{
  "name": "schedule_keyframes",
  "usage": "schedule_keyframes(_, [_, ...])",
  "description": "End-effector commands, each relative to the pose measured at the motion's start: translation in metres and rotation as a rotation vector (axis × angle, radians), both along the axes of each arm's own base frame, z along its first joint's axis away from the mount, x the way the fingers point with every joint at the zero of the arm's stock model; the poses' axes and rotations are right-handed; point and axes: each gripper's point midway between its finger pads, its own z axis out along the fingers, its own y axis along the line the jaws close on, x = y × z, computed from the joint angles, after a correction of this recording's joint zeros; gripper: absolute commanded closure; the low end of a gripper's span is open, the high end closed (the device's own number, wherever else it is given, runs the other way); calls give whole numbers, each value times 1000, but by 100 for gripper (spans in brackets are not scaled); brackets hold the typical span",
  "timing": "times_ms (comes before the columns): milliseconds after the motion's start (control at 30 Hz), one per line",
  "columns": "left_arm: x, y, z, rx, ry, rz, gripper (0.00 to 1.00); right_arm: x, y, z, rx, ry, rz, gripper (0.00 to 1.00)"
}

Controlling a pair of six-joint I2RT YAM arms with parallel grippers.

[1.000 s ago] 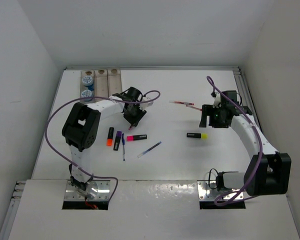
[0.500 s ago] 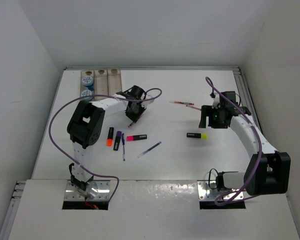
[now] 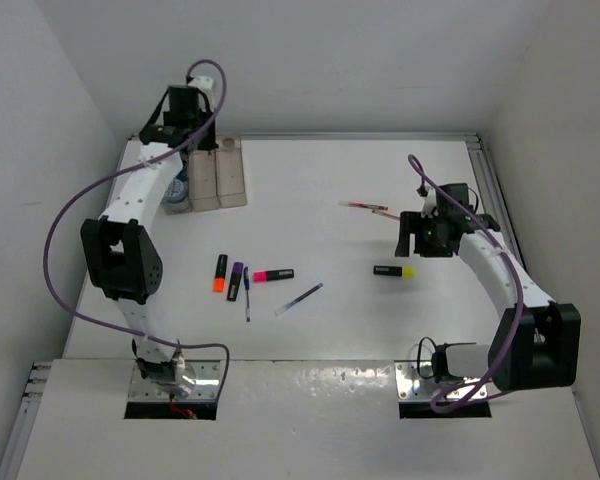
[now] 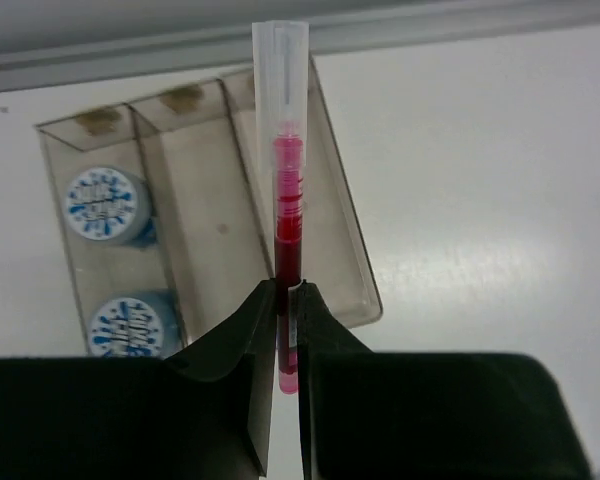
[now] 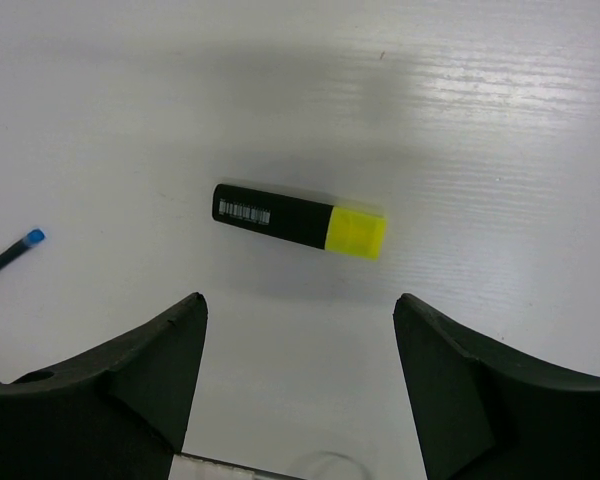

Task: Sort the stationery into containers
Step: Pick up the pen from the center of the board, then place the pen in the storage box.

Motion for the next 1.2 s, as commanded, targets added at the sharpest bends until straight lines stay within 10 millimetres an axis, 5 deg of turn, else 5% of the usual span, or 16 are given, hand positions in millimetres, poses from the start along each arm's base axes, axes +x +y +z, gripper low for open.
schedule_keyframes(0, [16, 24, -7, -26, 35, 154, 100, 8, 9, 8, 26, -47, 21, 25])
schedule_keyframes(100, [30, 41, -38, -72, 92, 180, 100, 5, 16, 9, 41, -40, 50, 26])
schedule_keyframes(367, [48, 54, -75, -125, 136, 223, 97, 9, 11, 10, -23, -77, 81, 27])
schedule_keyframes(633, [46, 54, -104, -106, 218, 205, 67, 56, -13, 9, -197, -140, 143, 38])
schedule_keyframes(767, [43, 52, -103, -118, 229, 169, 35, 83, -22, 6, -256, -146, 202, 42])
schedule_keyframes(967, [35, 47, -99, -141, 248, 99, 31, 120, -21, 0, -277, -174, 305, 46])
schedule_keyframes(1167, [10, 7, -76, -280, 233, -239, 31, 133, -24, -22, -223, -130, 402, 51])
